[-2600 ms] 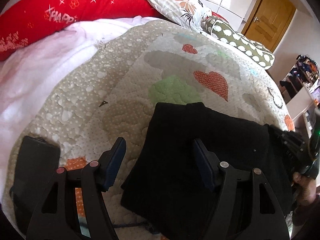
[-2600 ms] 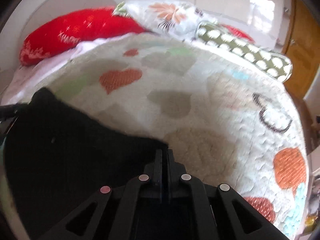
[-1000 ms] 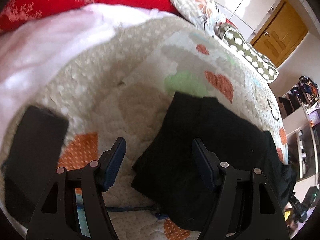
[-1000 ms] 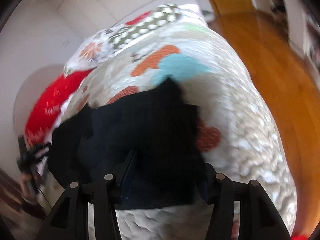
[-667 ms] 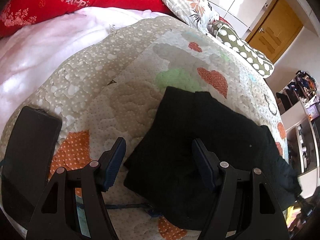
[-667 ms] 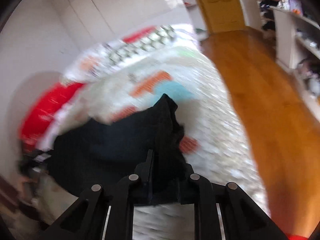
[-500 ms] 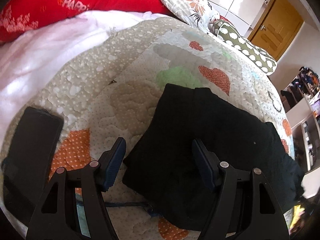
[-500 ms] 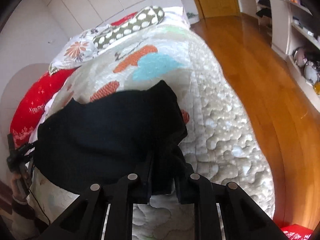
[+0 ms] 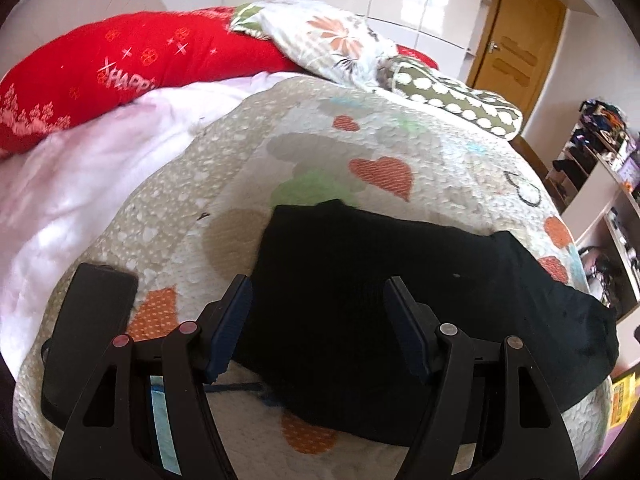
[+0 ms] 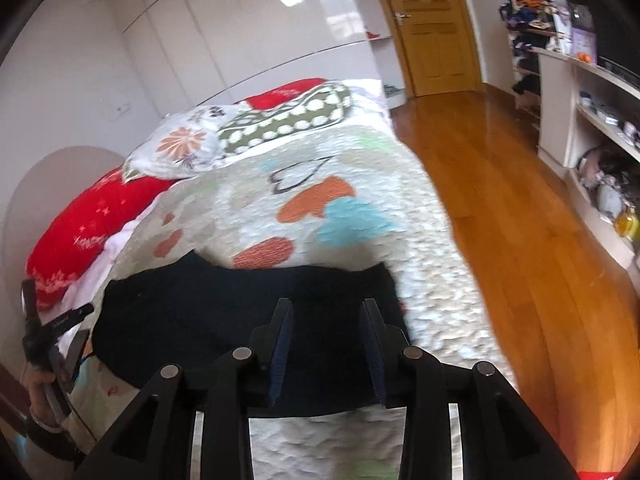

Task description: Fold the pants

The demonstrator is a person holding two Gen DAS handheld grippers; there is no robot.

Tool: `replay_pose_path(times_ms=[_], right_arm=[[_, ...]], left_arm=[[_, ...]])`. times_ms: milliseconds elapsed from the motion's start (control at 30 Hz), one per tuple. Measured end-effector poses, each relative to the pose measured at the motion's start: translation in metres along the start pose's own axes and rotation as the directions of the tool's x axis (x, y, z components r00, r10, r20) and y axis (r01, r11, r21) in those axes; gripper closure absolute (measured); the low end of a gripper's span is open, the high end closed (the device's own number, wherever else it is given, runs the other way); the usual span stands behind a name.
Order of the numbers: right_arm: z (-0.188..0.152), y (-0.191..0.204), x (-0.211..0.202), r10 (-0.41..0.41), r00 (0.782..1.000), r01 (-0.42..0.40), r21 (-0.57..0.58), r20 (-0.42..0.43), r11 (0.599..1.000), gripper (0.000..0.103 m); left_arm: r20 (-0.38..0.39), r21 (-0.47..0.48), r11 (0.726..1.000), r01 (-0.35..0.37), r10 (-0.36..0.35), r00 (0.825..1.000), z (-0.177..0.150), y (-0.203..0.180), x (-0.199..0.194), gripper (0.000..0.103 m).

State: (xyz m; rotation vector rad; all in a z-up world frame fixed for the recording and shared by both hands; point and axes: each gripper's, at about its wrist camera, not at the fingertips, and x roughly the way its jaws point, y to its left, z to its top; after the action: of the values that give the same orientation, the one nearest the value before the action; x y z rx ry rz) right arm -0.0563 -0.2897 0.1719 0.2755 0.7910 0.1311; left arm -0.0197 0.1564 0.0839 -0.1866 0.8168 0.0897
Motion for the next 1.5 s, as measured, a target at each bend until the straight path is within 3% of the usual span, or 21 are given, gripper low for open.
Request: replay_pose_path(times_ms=[300,433,500,600,733,800,867,933,967,1033,1233,1367,1433,1500], right_arm=[[-0.026,0.029,0.044,0.053,0.995,-0.056,-0.037,-0.079,0.998,0.070],[-0.038,0.011,0.062,-0.080,0.987,0.075,-0.041,-0.141,0.996,0.070],[-0.042,-0.007,0.058,-0.089,0.986,0.092,0.009,-0.143,0.996,0.070],[-0.046,-0.030,0.032,-0.041,0.994,0.048,0.066,-0.102,0.997,0.070],[-0.049,-0.048,0.010,-0.063,0.994,0.069,0.065,-0.084,0.995,0.067],[-0.052,-0.054,0.007,-0.041,0.996,0.047,0.078,-0.084,0.996,0.063],[-0.054,-0.059,0.010,-0.010,0.996,0.019,0.092,-0.090,0.996,0.058],[-0.057,-0.064,0.014,0.003,0.995,0.008,0.119,-0.098,0.993,0.057],[-0.058,-0.066,0.017,0.013,0.995,0.001,0.134,-0.099,0.991,0.057],[-0.060,-0.068,0.024,0.025,0.994,-0.009,0.148,-0.106,0.989,0.056],[-0.063,-0.071,0.039,0.068,0.993,-0.049,0.186,-0.097,0.981,0.053],[-0.064,-0.071,0.047,0.086,0.992,-0.066,0.207,-0.088,0.976,0.051],[-0.063,-0.070,0.051,0.084,0.993,-0.066,0.195,-0.084,0.979,0.051],[-0.063,-0.069,0.054,0.087,0.993,-0.071,0.200,-0.074,0.977,0.055]], left_arm=[[-0.027,0.046,0.998,0.030,-0.029,0.999,-0.017,-0.028,0.022,0.034],[-0.082,0.084,0.996,0.006,0.001,0.997,-0.025,-0.036,0.044,0.034],[-0.076,0.105,0.994,-0.015,0.023,0.997,-0.024,-0.043,0.041,0.034],[-0.049,0.127,0.992,0.013,-0.007,0.999,-0.016,-0.061,0.028,0.034],[-0.035,0.201,0.968,0.151,-0.147,0.989,-0.005,-0.113,0.013,0.034],[-0.058,0.266,0.942,0.207,-0.198,0.978,-0.002,-0.146,0.014,0.033],[-0.133,0.325,0.900,0.291,-0.261,0.956,-0.003,-0.184,0.023,0.032],[-0.229,0.363,0.843,0.396,-0.332,0.915,-0.005,-0.224,0.035,0.033],[-0.284,0.383,0.804,0.454,-0.366,0.886,-0.008,-0.249,0.044,0.033],[-0.353,0.426,0.745,0.512,-0.384,0.853,-0.015,-0.289,0.056,0.033],[-0.469,0.510,0.599,0.617,-0.408,0.783,-0.033,-0.383,0.076,0.033],[-0.513,0.554,0.555,0.620,-0.359,0.780,-0.045,-0.419,0.097,0.033],[-0.499,0.569,0.554,0.608,-0.355,0.791,-0.049,-0.427,0.105,0.033],[-0.489,0.556,0.558,0.616,-0.379,0.786,-0.050,-0.430,0.110,0.033]])
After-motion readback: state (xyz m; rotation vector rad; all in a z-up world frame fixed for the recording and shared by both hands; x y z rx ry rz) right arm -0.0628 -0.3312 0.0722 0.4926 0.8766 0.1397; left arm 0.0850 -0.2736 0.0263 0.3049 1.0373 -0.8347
